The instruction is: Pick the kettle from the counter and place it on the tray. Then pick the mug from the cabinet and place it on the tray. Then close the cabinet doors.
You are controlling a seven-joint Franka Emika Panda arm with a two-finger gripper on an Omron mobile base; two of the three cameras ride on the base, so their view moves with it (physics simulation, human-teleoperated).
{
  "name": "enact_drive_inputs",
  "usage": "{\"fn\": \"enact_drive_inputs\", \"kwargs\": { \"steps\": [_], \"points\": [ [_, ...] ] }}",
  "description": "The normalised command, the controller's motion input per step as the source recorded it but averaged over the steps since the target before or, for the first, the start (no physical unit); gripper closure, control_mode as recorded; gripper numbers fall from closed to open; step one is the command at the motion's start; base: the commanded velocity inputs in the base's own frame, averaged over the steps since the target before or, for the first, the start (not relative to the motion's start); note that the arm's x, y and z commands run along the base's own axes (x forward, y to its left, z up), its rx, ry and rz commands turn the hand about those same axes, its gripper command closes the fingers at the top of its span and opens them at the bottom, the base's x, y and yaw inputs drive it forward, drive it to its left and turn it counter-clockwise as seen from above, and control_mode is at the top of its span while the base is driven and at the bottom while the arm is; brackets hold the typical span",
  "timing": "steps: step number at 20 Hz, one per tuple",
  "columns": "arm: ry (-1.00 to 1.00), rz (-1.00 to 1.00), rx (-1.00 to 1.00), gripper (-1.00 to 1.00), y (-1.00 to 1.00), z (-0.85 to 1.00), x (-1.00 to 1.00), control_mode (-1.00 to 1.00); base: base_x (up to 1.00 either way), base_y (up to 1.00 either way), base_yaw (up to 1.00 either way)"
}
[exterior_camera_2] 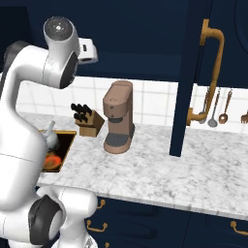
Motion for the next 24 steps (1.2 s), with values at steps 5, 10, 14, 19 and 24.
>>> {"fn": "enact_drive_inputs", "kwargs": {
  "steps": [5, 10, 14, 19, 24],
  "points": [
    [0.0, 0.0, 0.01, -1.0, 0.01, 0.0, 0.52, -1.0, 0.0, 0.0, 0.0],
    [0.03, 0.0, 0.0, -1.0, 0.05, 0.0, 0.44, -1.0, 0.0, 0.0, 0.0],
    [0.01, 0.0, 0.0, -1.0, 0.09, 0.0, 0.43, -1.0, 0.0, 0.0, 0.0],
    [0.0, 0.0, 0.0, -1.0, 0.09, -0.01, 0.4, -1.0, 0.0, 0.0, 0.0],
    [0.07, 0.0, 0.0, -1.0, 0.01, -0.06, 0.43, -1.0, 0.0, 0.0, 0.0]
  ]
}}
